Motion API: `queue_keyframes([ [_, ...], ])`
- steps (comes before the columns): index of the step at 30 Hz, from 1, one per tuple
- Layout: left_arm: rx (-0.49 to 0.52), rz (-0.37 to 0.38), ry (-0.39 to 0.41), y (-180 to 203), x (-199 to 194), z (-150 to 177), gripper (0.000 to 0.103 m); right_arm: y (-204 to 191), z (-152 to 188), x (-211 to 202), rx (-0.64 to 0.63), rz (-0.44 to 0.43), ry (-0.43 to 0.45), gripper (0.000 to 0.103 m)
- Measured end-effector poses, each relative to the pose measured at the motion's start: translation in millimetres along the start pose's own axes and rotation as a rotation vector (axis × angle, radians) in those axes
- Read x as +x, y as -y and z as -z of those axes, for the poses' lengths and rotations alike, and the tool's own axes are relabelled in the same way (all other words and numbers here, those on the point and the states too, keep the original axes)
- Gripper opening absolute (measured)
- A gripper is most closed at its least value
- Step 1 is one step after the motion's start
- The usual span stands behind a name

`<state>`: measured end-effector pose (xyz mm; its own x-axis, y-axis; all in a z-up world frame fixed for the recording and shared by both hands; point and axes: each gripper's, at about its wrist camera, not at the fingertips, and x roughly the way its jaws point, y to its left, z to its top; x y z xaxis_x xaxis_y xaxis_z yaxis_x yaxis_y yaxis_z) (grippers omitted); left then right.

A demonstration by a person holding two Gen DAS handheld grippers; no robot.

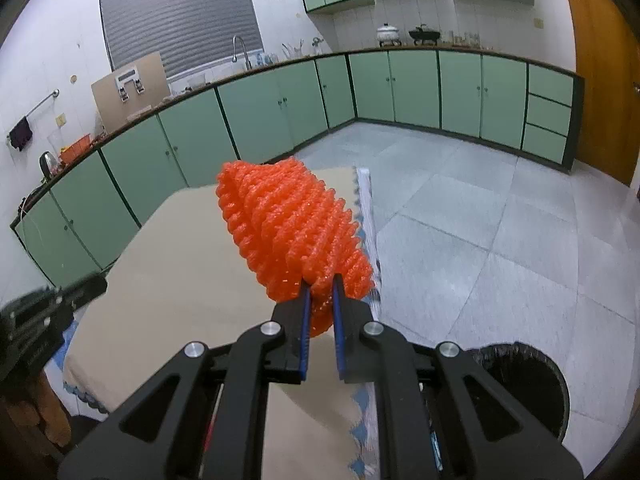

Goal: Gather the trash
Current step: 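Grasp the red-gold packet with the left tool while the right holds the orange net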

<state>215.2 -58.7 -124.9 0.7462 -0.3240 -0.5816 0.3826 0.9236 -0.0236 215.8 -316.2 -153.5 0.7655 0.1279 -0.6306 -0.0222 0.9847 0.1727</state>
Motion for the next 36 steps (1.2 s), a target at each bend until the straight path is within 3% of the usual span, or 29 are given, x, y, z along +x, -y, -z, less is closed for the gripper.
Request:
queue_keyframes([
  [9, 0.001, -0.009, 0.006, 21, -31, 42, 0.0, 3, 16, -16, 0.015, -0.001, -0.009, 0.009],
  [12, -0.003, -0.012, 0.015, 30, -41, 56, 0.008, 4, 20, -25, 0.027, -0.003, -0.003, 0.009],
  [15, 0.011, -0.023, 0.012, 42, -45, 73, 0.029, 4, 24, -32, 0.034, -0.003, -0.001, 0.009],
  [16, 0.017, -0.028, 0.021, 46, -47, 79, 0.045, 4, 25, -34, 0.034, -0.002, 0.001, 0.009],
  [17, 0.025, -0.037, 0.03, 50, -50, 83, 0.055, 5, 25, -37, 0.035, -0.001, 0.003, 0.009],
  [24, 0.047, -0.067, 0.059, 59, -54, 102, 0.056, 8, 33, -51, 0.049, 0.006, 0.014, 0.009],
  [36, 0.041, -0.054, 0.063, 68, -58, 117, 0.057, 34, 119, -81, 0.109, 0.07, -0.075, 0.009],
])
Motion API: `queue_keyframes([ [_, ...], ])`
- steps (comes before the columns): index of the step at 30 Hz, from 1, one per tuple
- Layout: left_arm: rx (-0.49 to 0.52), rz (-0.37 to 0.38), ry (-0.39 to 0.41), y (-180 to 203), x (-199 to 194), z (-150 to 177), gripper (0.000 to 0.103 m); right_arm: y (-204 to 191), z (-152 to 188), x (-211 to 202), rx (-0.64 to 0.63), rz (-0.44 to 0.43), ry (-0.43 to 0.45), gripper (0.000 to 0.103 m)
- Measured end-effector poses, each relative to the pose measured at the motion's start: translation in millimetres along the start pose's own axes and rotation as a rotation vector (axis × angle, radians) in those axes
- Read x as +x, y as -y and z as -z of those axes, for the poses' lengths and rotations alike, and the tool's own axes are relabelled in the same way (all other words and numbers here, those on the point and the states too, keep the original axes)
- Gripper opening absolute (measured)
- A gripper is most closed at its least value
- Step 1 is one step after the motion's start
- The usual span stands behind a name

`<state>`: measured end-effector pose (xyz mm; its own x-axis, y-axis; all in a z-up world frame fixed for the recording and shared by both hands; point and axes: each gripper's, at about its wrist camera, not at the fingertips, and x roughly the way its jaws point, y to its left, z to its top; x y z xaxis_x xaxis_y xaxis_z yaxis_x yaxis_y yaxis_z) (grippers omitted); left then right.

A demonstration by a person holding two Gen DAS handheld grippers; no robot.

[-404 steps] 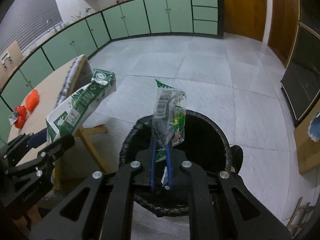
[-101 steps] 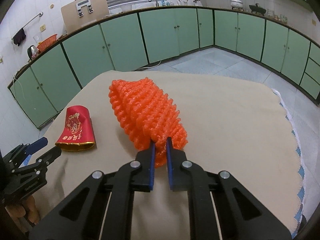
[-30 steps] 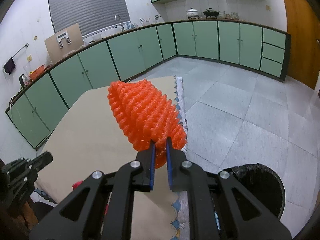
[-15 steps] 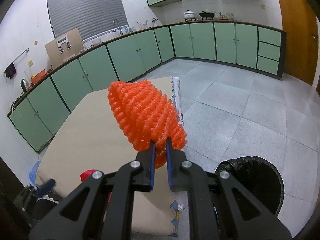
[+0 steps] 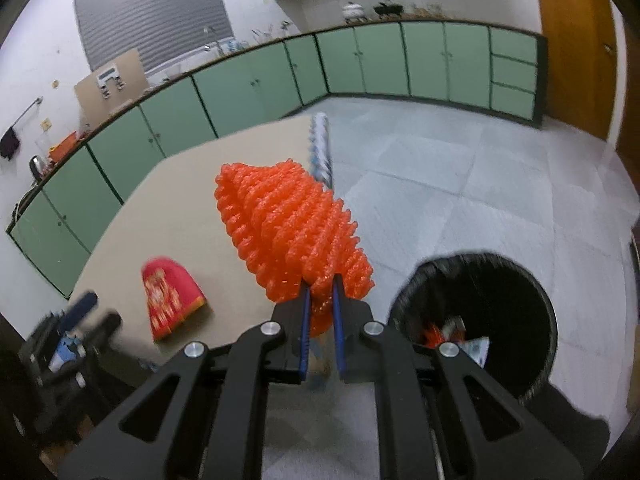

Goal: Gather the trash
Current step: 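Grasp the red-gold packet with the left tool while the right holds the orange net, then carry packet and net over the bin and open both tools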

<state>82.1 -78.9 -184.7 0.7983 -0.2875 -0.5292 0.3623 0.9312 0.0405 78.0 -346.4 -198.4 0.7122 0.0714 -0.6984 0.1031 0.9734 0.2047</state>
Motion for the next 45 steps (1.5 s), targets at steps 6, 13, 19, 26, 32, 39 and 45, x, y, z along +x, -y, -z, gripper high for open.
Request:
queue_keyframes([
  [6, 0.003, 0.007, -0.032, 4, 9, 10, 0.057, 32, 26, -9, 0.051, 0.051, -0.022, 0.009],
  [13, 0.021, -0.001, -0.099, 6, 30, 28, 0.057, 62, 36, 0, 0.119, 0.095, -0.025, 0.009],
  [19, 0.015, -0.045, -0.158, 2, 52, 36, 0.057, 70, 36, 8, 0.131, 0.099, -0.04, 0.009],
  [26, -0.054, -0.004, -0.196, -12, 66, 35, 0.004, 74, 35, 13, 0.131, 0.101, -0.058, 0.009],
  [32, -0.059, 0.048, -0.122, -9, 45, 24, 0.003, 73, 31, 9, 0.125, 0.11, -0.054, 0.009],
  [39, -0.063, 0.083, -0.08, 2, 34, -1, 0.003, 76, 27, -4, 0.129, 0.126, -0.026, 0.009],
  [45, -0.023, 0.129, -0.059, 30, 34, -20, 0.003, 86, 26, -16, 0.152, 0.148, -0.001, 0.009],
])
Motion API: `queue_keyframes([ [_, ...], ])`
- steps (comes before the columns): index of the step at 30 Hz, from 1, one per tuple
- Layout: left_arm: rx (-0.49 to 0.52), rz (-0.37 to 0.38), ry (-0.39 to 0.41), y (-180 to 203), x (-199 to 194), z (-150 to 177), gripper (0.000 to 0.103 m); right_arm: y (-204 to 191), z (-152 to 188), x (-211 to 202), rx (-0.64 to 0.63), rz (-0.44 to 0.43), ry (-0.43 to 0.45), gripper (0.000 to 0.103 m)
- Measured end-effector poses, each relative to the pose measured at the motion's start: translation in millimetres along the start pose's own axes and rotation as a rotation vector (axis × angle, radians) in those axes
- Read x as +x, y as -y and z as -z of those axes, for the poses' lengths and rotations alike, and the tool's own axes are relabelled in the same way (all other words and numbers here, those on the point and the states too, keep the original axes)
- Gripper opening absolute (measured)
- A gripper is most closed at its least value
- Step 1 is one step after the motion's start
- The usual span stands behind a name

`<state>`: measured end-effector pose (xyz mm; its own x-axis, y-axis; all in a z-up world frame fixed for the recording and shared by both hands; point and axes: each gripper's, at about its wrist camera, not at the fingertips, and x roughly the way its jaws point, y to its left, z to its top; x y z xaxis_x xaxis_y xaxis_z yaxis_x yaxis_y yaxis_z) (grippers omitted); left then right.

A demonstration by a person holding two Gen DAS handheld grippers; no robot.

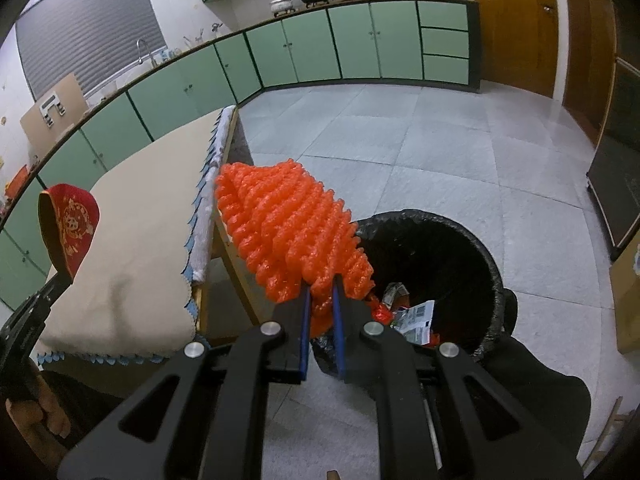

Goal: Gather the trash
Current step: 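Carry packet and net over the bin and open both tools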

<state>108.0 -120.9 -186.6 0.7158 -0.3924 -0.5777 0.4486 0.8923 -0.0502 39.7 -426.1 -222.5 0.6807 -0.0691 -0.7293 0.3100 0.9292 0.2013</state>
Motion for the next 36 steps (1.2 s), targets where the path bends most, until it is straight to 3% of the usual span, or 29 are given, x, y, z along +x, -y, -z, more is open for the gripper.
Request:
queue_keyframes([
  [18, 0.182, 0.26, -0.038, 128, 50, -31, 0.003, 55, -4, -4, 0.093, 0.072, 0.023, 0.009],
  [32, 0.264, 0.351, -0.201, 193, 122, -17, 0.003, 104, -5, 46, 0.187, 0.114, -0.047, 0.009],
  [36, 0.269, 0.365, -0.245, 204, 146, -12, 0.003, 116, -7, 63, 0.211, 0.12, -0.08, 0.014],
])
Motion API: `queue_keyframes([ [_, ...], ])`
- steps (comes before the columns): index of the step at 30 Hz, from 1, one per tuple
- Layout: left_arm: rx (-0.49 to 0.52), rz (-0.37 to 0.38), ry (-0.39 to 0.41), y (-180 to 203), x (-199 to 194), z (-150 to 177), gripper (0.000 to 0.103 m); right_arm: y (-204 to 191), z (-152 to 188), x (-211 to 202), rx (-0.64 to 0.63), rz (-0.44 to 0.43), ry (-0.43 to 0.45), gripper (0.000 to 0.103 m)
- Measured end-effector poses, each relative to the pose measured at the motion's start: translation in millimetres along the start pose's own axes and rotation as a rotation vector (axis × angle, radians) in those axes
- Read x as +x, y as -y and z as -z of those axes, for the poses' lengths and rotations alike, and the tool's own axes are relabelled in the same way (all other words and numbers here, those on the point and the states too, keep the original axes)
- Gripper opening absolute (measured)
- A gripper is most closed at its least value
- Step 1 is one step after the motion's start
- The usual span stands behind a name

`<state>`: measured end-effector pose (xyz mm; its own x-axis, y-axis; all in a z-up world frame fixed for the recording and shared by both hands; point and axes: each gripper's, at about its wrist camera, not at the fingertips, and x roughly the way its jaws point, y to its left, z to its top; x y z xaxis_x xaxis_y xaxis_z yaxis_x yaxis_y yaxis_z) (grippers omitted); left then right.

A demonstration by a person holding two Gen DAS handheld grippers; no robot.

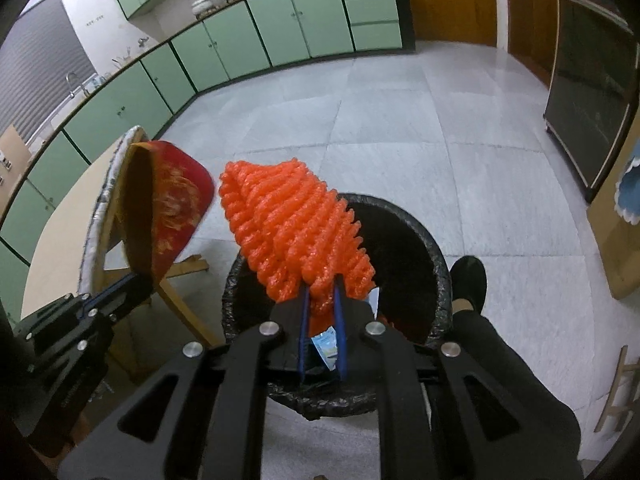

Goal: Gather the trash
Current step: 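Carry packet and net over the bin and open both tools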

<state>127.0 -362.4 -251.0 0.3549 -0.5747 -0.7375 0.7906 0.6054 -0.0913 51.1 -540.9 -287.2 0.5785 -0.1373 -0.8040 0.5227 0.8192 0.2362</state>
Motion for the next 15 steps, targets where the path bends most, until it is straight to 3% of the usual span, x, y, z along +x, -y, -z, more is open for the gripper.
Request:
queue_keyframes([
  [4, -0.01, 0.012, -0.043, -2, 23, 0, 0.011, 8, -4, 11, 0.011, 0.013, -0.02, 0.015],
  [10, -0.014, 0.009, -0.064, -3, 37, 0, 0.012, 11, -4, 17, 0.018, 0.023, -0.036, 0.021],
  [12, -0.02, 0.003, -0.063, -5, 35, 2, 0.017, 9, -4, 19, 0.013, 0.024, -0.042, 0.022],
  [14, -0.034, -0.012, -0.057, -7, 33, 3, 0.033, 8, -3, 19, 0.008, 0.021, -0.043, 0.025],
  [15, -0.04, -0.016, -0.054, -9, 32, 3, 0.035, 8, -4, 19, 0.006, 0.021, -0.042, 0.025],
])
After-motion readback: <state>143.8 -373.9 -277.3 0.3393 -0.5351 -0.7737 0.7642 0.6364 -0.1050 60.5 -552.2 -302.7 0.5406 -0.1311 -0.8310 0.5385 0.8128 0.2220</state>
